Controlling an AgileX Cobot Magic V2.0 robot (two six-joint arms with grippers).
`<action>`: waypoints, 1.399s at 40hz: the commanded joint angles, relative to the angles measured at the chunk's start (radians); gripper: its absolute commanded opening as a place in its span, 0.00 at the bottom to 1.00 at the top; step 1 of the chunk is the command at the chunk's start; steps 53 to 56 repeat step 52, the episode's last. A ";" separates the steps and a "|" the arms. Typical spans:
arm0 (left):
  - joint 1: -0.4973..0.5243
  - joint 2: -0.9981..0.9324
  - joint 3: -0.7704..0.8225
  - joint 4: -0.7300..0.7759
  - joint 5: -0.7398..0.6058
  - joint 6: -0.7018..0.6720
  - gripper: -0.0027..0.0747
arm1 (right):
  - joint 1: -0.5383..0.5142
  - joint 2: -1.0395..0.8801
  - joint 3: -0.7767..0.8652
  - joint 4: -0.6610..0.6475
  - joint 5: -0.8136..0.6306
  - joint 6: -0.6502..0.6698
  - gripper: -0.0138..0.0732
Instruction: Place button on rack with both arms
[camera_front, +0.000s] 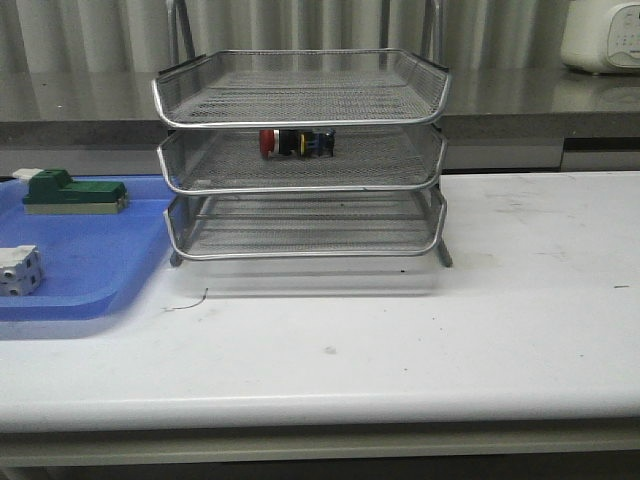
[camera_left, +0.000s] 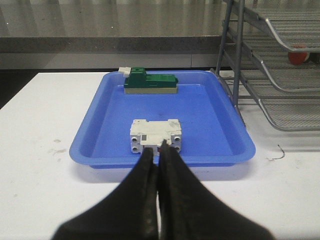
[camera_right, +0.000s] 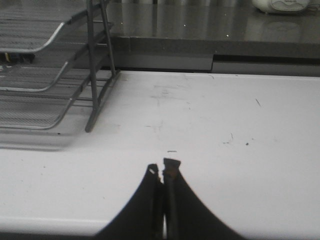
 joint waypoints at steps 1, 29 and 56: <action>0.003 -0.020 0.009 0.002 -0.079 -0.011 0.01 | -0.024 -0.029 0.027 0.009 -0.098 0.000 0.09; 0.003 -0.020 0.009 0.002 -0.079 -0.011 0.01 | -0.027 -0.029 0.024 0.009 -0.021 0.000 0.09; 0.003 -0.020 0.009 0.002 -0.079 -0.011 0.01 | -0.027 -0.029 0.024 0.009 -0.021 0.000 0.09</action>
